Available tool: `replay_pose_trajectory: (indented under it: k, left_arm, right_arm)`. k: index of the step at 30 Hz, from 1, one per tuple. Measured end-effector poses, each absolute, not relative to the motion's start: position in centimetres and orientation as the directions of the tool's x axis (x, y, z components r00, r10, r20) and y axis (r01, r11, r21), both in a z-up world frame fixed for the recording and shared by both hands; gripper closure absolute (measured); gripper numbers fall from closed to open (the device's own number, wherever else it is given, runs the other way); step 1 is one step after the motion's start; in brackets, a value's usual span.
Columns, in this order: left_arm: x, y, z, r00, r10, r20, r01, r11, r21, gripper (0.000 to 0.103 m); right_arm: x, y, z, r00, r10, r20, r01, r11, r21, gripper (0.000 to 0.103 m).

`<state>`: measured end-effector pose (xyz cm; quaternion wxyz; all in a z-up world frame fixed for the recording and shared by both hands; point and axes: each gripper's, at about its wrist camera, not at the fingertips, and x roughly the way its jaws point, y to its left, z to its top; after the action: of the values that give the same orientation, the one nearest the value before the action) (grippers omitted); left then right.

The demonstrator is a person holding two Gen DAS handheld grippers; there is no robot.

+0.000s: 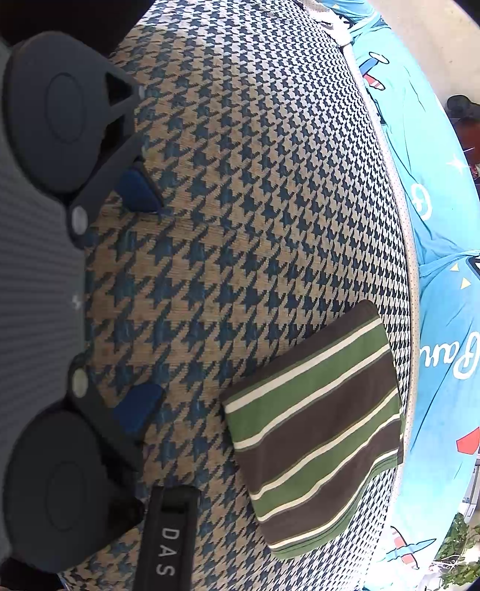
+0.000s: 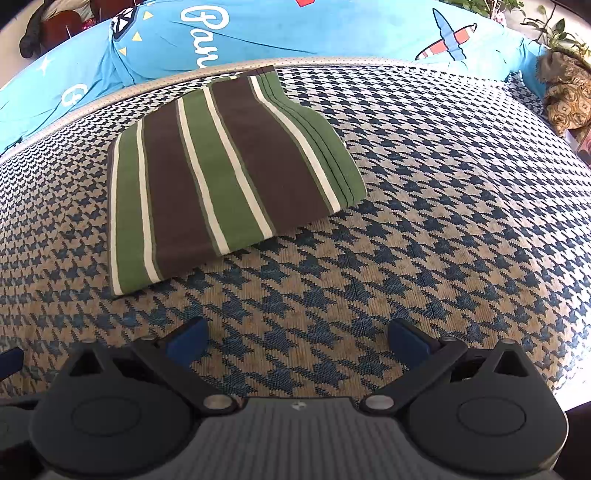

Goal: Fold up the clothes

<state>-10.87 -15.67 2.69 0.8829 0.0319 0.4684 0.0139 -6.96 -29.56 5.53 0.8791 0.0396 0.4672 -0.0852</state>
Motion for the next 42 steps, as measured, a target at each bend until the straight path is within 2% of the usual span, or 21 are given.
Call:
replay_pose_trajectory:
  k: [9,19,24,29,38,40,42]
  left_arm:
    - [-9.6,-15.4,2.9,0.546,0.046,-0.837,0.010,0.998,0.062,0.000]
    - [-7.7,-14.2,4.6,0.541,0.064,-0.839,0.006,0.997,0.080,0.000]
    - [-7.7,-14.2,5.4,0.551,0.064,-0.832,0.007,0.997,0.082,0.000]
    - [-7.4,-13.4,6.8,0.562,0.050,-0.826,0.005,0.998,0.064,0.000]
    - [-6.9,-11.0,8.6,0.566,0.029,-0.824,0.004,0.999,0.038,0.000]
    - [-7.5,-10.9,8.6,0.560,0.024,-0.828,0.002,1.000,0.030,0.000]
    - [-7.9,-11.2,8.4,0.557,0.021,-0.830,0.003,1.000,0.027,0.000]
  right_arm:
    - [-7.1,-29.4,5.8,0.578,-0.113,-0.809,0.142,0.989,-0.037,0.000]
    - [-7.9,-32.2,7.4,0.619,-0.031,-0.785,0.132,0.989,0.065,0.000]
    - [-8.6,-34.9,8.8,0.653,0.061,-0.755,0.128,0.973,0.190,0.000]
    - [-7.7,-36.5,9.0,0.609,0.125,-0.783,0.123,0.961,0.249,0.000]
    - [-5.9,-35.9,10.0,0.631,0.028,-0.775,-0.022,1.000,0.019,0.000]
    - [-5.6,-36.6,10.1,0.642,-0.008,-0.767,-0.024,0.999,-0.030,0.000]
    - [-5.7,-37.9,10.0,0.635,-0.023,-0.772,0.019,1.000,-0.014,0.000]
